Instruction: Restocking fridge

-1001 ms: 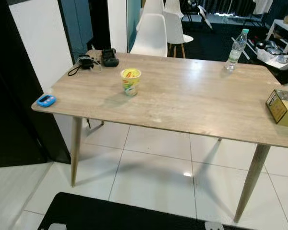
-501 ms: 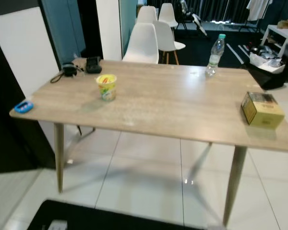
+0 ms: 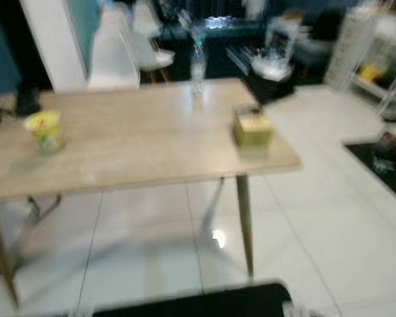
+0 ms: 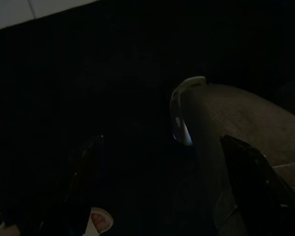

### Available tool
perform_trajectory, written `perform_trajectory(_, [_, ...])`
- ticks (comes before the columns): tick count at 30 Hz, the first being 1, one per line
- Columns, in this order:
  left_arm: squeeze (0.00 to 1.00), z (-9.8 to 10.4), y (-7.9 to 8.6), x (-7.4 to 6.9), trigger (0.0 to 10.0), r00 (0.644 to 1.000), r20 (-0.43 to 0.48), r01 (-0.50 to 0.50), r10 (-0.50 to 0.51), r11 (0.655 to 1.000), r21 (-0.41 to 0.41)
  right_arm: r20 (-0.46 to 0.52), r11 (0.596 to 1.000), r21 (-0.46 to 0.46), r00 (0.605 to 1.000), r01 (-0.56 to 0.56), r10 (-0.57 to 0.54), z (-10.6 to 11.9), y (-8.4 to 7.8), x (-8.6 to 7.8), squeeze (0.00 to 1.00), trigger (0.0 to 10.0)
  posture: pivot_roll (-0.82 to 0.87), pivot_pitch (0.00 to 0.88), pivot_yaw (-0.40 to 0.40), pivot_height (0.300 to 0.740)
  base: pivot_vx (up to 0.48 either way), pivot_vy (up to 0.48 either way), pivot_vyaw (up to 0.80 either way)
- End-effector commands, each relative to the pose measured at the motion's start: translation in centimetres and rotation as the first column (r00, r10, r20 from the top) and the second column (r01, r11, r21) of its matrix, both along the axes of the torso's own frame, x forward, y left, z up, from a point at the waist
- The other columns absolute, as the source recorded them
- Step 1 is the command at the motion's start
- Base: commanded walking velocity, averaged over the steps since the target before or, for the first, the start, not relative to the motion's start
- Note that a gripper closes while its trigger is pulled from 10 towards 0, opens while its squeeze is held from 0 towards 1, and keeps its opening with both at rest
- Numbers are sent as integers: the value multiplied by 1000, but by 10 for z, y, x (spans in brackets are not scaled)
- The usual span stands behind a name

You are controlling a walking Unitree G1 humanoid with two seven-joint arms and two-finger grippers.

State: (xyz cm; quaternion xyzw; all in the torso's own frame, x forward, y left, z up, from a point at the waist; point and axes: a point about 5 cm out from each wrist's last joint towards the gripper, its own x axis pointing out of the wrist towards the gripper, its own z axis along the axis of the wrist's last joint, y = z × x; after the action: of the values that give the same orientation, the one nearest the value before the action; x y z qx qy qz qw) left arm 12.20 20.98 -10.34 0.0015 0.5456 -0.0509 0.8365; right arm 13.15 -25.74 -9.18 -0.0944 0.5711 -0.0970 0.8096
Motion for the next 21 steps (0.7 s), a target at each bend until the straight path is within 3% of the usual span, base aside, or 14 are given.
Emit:
perform_trajectory(1, [0, -2, -5, -5, 10000, 1000, -25, 9, -9, 1000, -16, -2, 1000, 3, 1000, -15, 15, -1, 3, 1, 0, 10000, 43, 0, -2, 740, 0, 0, -781])
perform_trajectory(13, [0, -2, -5, -5, 10000, 999, -29, 37, -37, 999, -6, -7, 999, 1, 999, -36, 36, -1, 4, 2, 0, 10000, 43, 0, -2, 740, 0, 0, -781])
perform_trajectory(21, [0, -2, -2, -3, 10000, 990, -42, 138, -136, 989, 45, 2, 998, 7, 998, -61, 61, -1, 8, 5, 0, 10000, 41, 0, 1, 740, 0, 0, -781])
